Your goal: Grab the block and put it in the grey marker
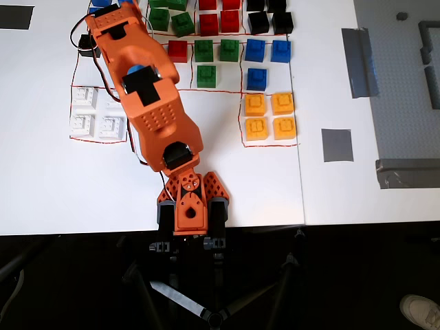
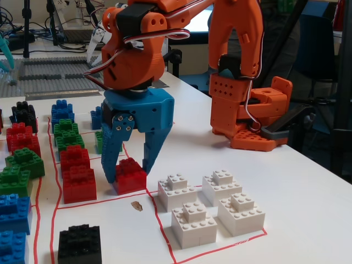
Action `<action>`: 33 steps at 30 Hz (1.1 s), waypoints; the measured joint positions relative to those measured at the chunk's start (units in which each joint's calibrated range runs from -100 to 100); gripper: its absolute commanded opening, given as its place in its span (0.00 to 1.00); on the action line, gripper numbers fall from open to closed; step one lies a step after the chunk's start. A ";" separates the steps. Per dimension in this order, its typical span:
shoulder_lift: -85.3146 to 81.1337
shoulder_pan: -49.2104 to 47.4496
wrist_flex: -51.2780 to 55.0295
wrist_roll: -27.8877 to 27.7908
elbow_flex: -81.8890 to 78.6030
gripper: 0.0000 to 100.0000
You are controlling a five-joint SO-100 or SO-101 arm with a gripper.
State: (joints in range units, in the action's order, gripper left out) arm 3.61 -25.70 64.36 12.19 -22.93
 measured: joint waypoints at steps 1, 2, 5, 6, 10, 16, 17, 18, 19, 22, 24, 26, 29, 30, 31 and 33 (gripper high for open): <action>-0.09 0.00 0.00 0.00 -0.18 0.00; -0.09 0.00 0.00 -0.05 -0.18 0.00; -0.87 0.00 3.52 -0.78 -0.18 0.00; -1.74 0.00 5.45 -1.32 -0.18 0.00; -10.19 0.27 12.98 -3.03 1.53 0.00; -18.98 7.70 23.07 -7.72 7.46 0.00; -19.24 9.29 24.03 -9.23 8.27 0.00; -19.24 10.88 25.31 -10.79 9.35 0.00; -19.24 12.47 26.59 -12.65 10.07 0.00; -19.33 18.84 30.12 -17.58 10.88 0.00; -19.33 24.68 30.68 -20.17 10.88 0.00; -19.33 31.58 30.20 -23.20 10.88 0.00; -19.33 42.37 30.12 -28.47 10.88 0.00; -19.33 46.00 30.12 -30.23 10.88 0.00; -19.33 49.45 30.04 -31.84 10.88 0.00; -19.33 55.99 29.96 -35.02 10.88 0.00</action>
State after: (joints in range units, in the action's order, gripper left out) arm -15.72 30.30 94.31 -22.83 -12.05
